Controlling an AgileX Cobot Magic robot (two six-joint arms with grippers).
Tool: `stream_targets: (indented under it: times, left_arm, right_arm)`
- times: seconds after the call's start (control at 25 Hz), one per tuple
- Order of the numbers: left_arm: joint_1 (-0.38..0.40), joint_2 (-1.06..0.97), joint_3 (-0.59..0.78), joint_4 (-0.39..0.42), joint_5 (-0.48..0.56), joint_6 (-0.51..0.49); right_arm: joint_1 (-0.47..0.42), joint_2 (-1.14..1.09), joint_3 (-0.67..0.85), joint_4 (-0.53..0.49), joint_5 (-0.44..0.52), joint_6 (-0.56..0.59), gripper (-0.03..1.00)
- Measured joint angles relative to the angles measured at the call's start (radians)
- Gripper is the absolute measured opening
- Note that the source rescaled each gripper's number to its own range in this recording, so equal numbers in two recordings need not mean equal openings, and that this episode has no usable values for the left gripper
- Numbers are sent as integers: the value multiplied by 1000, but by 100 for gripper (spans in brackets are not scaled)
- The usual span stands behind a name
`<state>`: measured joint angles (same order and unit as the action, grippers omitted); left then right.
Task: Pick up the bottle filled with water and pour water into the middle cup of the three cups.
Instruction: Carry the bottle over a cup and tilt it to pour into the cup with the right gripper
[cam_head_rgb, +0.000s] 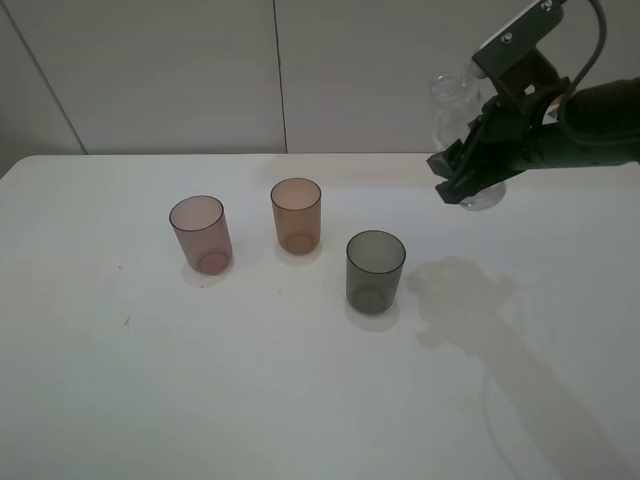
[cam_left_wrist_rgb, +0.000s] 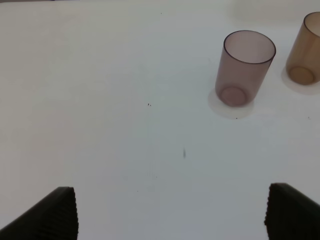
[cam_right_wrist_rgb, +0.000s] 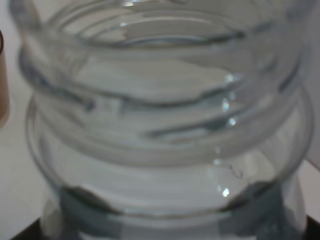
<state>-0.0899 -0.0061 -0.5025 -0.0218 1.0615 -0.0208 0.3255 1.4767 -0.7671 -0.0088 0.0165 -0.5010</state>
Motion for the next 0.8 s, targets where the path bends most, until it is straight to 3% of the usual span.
stream_targets:
  times: [0.36, 0.8]
  left_arm:
    - [0, 0, 0, 0, 0, 0]
    - [0, 0, 0, 0, 0, 0]
  right_arm:
    - [10, 77, -90, -94, 73, 1, 0]
    - [114, 240, -233, -149, 120, 4, 0]
